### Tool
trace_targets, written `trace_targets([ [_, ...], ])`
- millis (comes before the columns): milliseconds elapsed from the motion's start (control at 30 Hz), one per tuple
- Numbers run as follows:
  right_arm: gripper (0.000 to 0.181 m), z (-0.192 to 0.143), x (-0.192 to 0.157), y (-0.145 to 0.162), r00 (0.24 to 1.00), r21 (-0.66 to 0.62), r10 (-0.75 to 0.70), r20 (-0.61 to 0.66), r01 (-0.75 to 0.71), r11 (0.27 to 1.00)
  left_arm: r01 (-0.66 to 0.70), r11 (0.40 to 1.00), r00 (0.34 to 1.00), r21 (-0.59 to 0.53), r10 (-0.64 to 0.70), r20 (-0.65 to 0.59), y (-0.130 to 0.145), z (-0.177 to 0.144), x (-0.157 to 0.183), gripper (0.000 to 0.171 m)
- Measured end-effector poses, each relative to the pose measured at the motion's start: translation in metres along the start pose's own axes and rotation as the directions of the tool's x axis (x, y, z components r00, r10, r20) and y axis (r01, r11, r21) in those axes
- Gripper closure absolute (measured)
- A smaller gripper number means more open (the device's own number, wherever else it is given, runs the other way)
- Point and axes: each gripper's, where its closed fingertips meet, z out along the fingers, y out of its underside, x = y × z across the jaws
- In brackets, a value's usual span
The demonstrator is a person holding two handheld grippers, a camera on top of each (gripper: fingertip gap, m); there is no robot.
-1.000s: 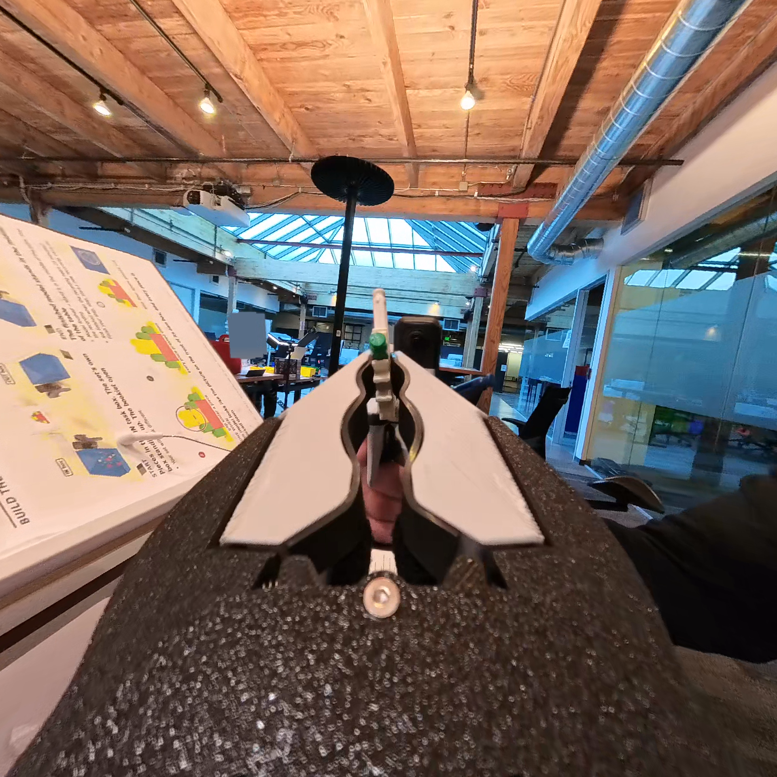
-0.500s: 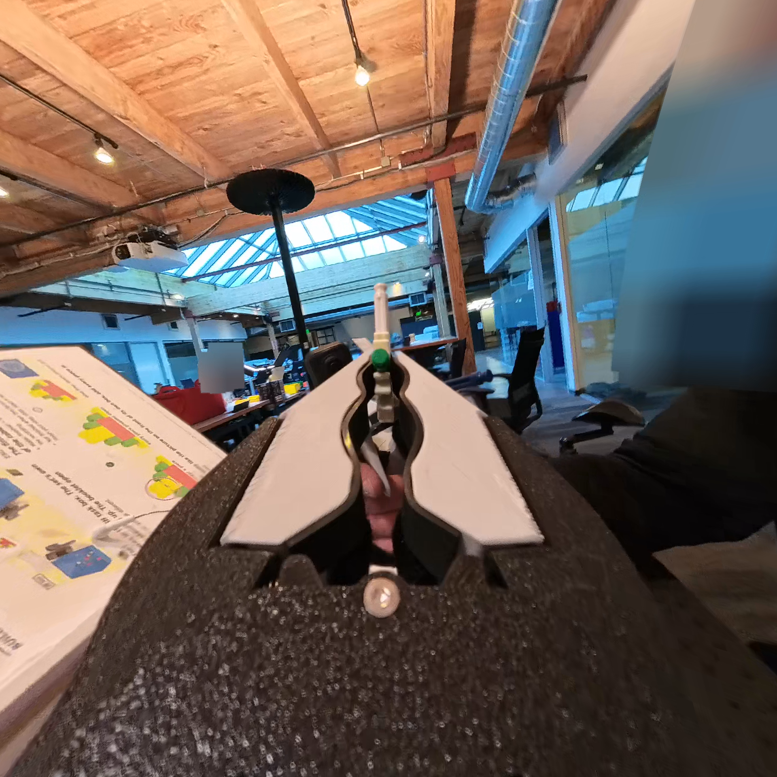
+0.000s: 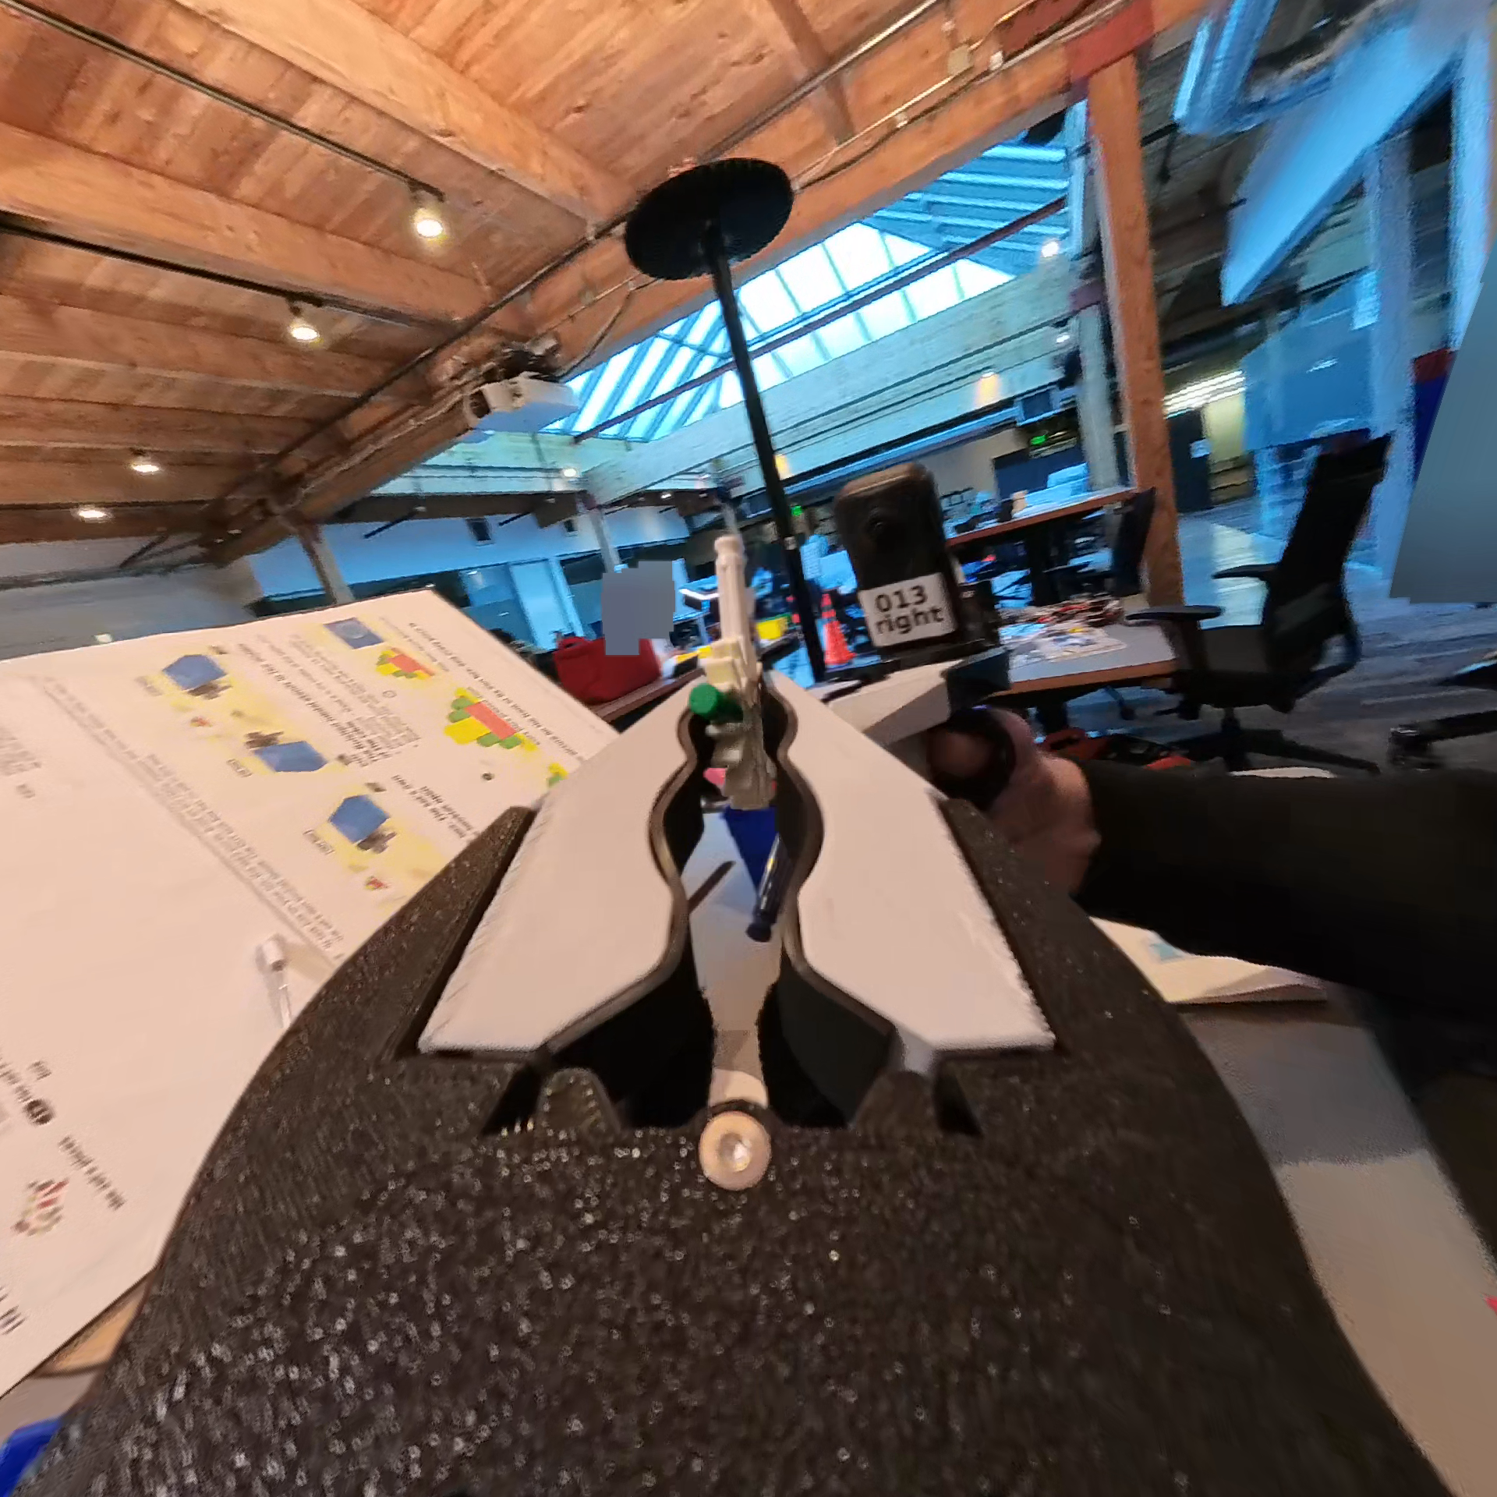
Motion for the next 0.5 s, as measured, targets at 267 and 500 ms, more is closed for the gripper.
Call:
trace_targets([
  [267, 0.179, 0.006, 0.036, 0.012, 0.959, -0.136, -0.090, -0.268, 0.055, 0.989, -0.134, 0.976, 0.917, -0.174, 0.189, 0.350, 0.022, 0.006, -0.042, 0.163],
  [500, 0.178, 0.018, 0.053, 0.033, 0.844, -0.376, -0.333, -0.421, 0.171, 0.910, -0.335, 0.832, 0.712, -0.442, 0.531, 0.460, 0.042, 0.004, -0.060, 0.167],
])
